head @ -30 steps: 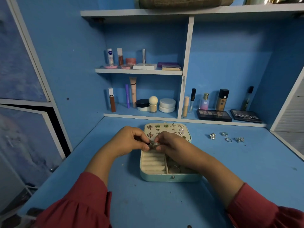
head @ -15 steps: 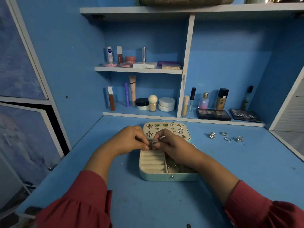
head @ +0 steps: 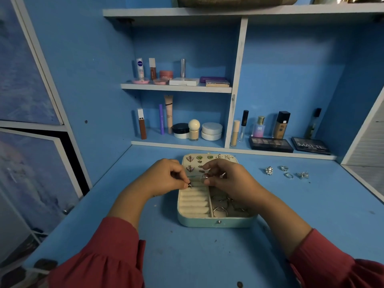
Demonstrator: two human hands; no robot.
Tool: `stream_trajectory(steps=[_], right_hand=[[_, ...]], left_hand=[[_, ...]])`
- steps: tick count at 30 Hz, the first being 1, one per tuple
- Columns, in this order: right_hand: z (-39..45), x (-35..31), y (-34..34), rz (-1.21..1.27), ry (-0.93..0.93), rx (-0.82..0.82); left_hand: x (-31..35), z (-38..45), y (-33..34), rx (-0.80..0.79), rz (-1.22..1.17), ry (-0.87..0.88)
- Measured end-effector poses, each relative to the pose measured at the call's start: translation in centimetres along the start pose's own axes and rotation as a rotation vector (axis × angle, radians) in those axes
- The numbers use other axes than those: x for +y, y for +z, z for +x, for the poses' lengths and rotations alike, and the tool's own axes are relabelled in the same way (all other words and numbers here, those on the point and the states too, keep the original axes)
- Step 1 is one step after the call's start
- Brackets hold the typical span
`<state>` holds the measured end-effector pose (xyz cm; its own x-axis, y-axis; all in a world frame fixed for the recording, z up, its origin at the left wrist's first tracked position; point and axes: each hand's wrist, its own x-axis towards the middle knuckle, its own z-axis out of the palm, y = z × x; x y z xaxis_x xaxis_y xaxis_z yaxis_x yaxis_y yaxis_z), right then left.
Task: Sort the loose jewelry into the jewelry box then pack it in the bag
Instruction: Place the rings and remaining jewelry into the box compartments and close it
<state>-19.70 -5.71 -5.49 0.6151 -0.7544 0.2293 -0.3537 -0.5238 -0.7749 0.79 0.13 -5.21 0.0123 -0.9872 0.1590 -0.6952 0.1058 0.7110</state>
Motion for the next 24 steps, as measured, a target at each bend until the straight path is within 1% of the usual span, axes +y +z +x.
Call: stream_trajectory(steps=[4,7,10,13,19,24], right_hand=[[-0.1,-0.2,-0.4,-0.004,0.006,-0.026],[-0.1,-0.2,-0.4,-0.005,0.001,-0.062],[-0.1,-0.1,-0.3,-0.022,-0.003,-0.068],[-0.2,0.0,-0.3,-0.013,0.007,-0.068],[-0.2,0.1,0.0,0.041,0.045,-0.044],[-0.1,0.2,0.3,-0.003,0.015,-0.035]], left_hand=[[0.3,-0.3,-0.1,-0.019,-0.033,0.045],[0.4,-0.5,0.0,-0.074,-0.095,0.077],[0.6,-0.5,0.6,-0.11,-0.044,0.085],[0.8,-0.3,0.9,-0.12,0.005,0.071],[1.1,-0.2,0.8,-0.167,-0.053,0.012],[1.2,-0.1,0.6,-0.208,-0.059,-0.01]])
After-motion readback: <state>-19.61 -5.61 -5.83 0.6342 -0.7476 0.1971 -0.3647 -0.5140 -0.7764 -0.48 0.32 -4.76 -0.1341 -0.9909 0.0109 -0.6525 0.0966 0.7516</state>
